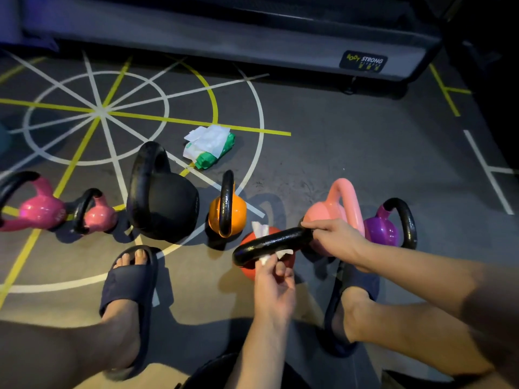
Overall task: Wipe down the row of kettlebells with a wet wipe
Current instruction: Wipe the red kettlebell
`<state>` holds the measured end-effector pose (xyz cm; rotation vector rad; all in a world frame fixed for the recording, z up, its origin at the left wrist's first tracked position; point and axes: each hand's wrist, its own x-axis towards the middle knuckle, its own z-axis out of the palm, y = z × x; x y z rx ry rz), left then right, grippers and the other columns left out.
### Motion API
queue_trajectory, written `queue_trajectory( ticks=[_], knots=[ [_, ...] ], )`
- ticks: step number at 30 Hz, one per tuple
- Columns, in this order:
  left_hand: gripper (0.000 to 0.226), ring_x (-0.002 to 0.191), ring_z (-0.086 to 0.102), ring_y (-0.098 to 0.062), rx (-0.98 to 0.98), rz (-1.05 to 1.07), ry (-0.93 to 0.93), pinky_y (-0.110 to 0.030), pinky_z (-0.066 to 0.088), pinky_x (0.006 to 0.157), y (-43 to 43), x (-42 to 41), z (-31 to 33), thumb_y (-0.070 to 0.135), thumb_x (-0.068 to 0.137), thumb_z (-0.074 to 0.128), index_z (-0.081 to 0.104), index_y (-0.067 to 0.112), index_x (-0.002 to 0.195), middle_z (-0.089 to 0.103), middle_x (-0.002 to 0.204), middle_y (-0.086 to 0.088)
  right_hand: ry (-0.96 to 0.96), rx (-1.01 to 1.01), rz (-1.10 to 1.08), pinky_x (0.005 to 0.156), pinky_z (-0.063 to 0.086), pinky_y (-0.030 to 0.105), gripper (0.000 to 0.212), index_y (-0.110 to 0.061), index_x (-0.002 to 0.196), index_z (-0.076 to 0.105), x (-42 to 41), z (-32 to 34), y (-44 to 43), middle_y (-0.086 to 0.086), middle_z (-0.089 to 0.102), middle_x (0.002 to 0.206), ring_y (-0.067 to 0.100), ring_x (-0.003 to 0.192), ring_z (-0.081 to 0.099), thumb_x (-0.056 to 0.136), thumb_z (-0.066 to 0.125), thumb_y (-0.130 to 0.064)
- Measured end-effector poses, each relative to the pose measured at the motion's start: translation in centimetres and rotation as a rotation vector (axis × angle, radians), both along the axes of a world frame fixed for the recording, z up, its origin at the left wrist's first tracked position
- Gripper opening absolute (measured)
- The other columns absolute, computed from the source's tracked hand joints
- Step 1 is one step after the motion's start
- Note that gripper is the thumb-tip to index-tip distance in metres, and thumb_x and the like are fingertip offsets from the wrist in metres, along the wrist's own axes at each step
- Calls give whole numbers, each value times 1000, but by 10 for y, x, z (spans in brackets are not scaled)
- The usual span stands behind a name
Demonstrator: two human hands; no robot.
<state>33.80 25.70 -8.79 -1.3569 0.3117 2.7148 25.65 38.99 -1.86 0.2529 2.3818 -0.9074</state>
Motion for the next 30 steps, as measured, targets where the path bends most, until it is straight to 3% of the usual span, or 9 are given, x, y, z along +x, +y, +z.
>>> queue_trajectory(
  ticks=[7, 9, 12, 14, 18, 21, 23, 26, 30],
  knots=[
    [18, 63, 64, -8, -1110, -545, 145, -20, 48, 61, 44, -6, -17, 9, 102, 54, 69, 14, 91, 67, 77, -6, -7, -56, 17, 97, 54, 37, 43, -50, 117, 68, -3, -18, 15, -6, 77, 97, 22, 98, 70, 94, 44, -23],
    [18, 76, 70, -23, -1342, -667, 88, -33, 51, 66, 43, -7, -17, 12, 96, 59, 75, 18, 93, 75, 83, -6, -5, -59, 20, 95, 55, 33, 43, -47, 121, 67, -2, -19, 18, -7, 77, 94, 20, 96, 71, 96, 44, -22],
    [26, 44, 65, -23, -1617, -1011, 128, -26, 45, 36, 34, -14, -29, 30, 85, 54, 72, 23, 67, 65, 55, 1, 18, -53, 24, 85, 55, 31, 44, -49, 120, 67, -2, -22, 22, -1, 77, 94, 16, 81, 68, 97, 43, -21],
    [14, 44, 66, -21, -1842, -1147, 156, -24, 47, 38, 32, -21, -36, 25, 79, 74, 72, 21, 66, 64, 54, 0, 27, -47, 24, 74, 51, 28, 44, -49, 119, 68, -2, -23, 22, 1, 77, 94, 12, 75, 61, 97, 43, -20],
    [34, 34, 58, -17, -1735, -1240, 240, -21, 41, 32, 30, -25, -50, 15, 48, 98, 64, 20, 50, 57, 44, 1, 45, 4, 39, 59, 44, 22, 46, -46, 118, 68, -4, -19, 16, -16, 69, 63, 4, 53, 50, 96, 42, -15],
    [26, 35, 58, -15, -1986, -1247, 234, -23, 39, 31, 26, -23, -52, 18, 59, 91, 66, 20, 53, 59, 46, 2, 53, 39, 85, 53, 41, 13, 46, -46, 119, 67, -4, -9, 10, -21, 67, 66, -1, 50, 53, 96, 42, -15],
    [12, 53, 69, -21, -2233, -1237, 247, -31, 51, 45, 19, -21, -47, 15, 84, 67, 75, 15, 76, 70, 64, -4, 47, 71, 109, 52, 40, 8, 43, -43, 123, 67, -4, -6, 6, -20, 70, 81, -3, 58, 60, 97, 43, -17],
    [26, 91, 71, -31, -1807, -1211, 245, -42, 53, 81, 17, -18, -36, 14, 101, 47, 72, 18, 106, 75, 95, -9, 42, 115, 91, 46, 37, 7, 43, -41, 122, 67, -5, -1, -2, -16, 70, 77, -4, 51, 59, 94, 44, -19],
    [27, 51, 63, -17, -920, -566, 162, -32, 56, 55, 34, -6, -15, 11, 103, 48, 67, 18, 85, 67, 72, -6, 13, 107, 32, 60, 55, 24, 41, -44, 108, 72, -8, -2, -9, -9, 75, 80, 12, 65, 69, 87, 44, -23]
  ],
)
